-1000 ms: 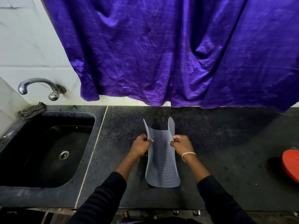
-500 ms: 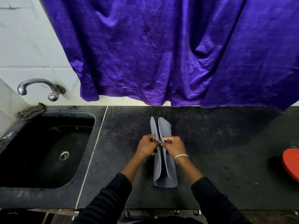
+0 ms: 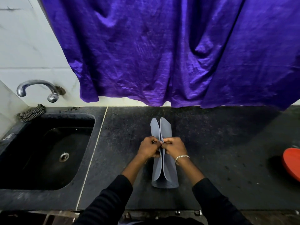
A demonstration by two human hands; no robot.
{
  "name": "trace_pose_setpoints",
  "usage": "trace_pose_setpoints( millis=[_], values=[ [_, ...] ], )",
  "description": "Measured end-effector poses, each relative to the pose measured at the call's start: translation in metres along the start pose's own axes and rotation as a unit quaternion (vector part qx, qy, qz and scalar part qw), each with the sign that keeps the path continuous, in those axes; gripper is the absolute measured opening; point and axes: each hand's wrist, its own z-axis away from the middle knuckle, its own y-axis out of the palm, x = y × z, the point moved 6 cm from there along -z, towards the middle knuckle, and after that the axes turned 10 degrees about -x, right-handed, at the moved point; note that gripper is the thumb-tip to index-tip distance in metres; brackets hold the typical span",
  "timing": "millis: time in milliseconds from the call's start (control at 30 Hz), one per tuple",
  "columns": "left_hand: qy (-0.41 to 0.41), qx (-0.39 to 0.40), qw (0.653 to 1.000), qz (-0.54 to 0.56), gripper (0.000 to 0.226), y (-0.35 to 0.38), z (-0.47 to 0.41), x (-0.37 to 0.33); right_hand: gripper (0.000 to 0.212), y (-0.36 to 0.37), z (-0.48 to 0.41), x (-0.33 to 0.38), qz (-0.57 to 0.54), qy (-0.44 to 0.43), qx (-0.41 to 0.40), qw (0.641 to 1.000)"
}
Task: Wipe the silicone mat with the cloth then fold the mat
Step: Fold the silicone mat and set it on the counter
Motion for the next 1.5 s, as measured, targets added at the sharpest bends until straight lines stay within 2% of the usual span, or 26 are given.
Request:
trace_pose_setpoints(
  millis=[67,300,467,600,767,967,1167,1367,1500],
  values=[
    [-0.001,0.005,1.0,0.004,0.019,0.001,0.0,0.0,0.041,0.0,-0.001,-0.002,-0.001,0.006,-0.002,1.0],
    [0.004,0.013,1.0,0.005,0.02,0.001,0.002,0.0,0.028,0.0,0.003,0.0,-0.007,0.005,0.001,1.0],
    [0.002,0.024,1.0,0.015,0.023,0.001,0.004,0.0,0.034,-0.001,0.005,0.0,-0.003,0.007,0.002,1.0],
    [-0.011,0.035,0.999,0.031,0.02,0.002,0.005,0.002,0.025,0.0,0.007,0.0,-0.012,0.017,0.003,1.0],
    [-0.018,0.043,0.998,0.039,0.017,0.001,0.003,0.004,0.022,0.0,0.01,0.004,-0.011,0.016,0.03,0.999],
    [-0.034,0.06,0.995,0.07,0.019,0.005,0.004,0.008,0.025,-0.001,0.012,0.004,0.01,-0.002,0.026,1.0],
    [-0.034,0.055,0.996,0.068,0.018,0.005,0.002,0.009,0.037,0.0,0.01,0.0,-0.009,0.014,0.037,0.999],
    [-0.045,0.055,0.994,0.081,0.025,0.006,0.001,0.009,0.037,0.003,0.012,-0.002,-0.001,0.0,0.049,0.999],
    [-0.064,0.05,0.992,0.094,0.022,0.006,0.0,0.01,0.047,0.004,0.011,-0.006,-0.018,0.013,0.04,0.999]
  ],
)
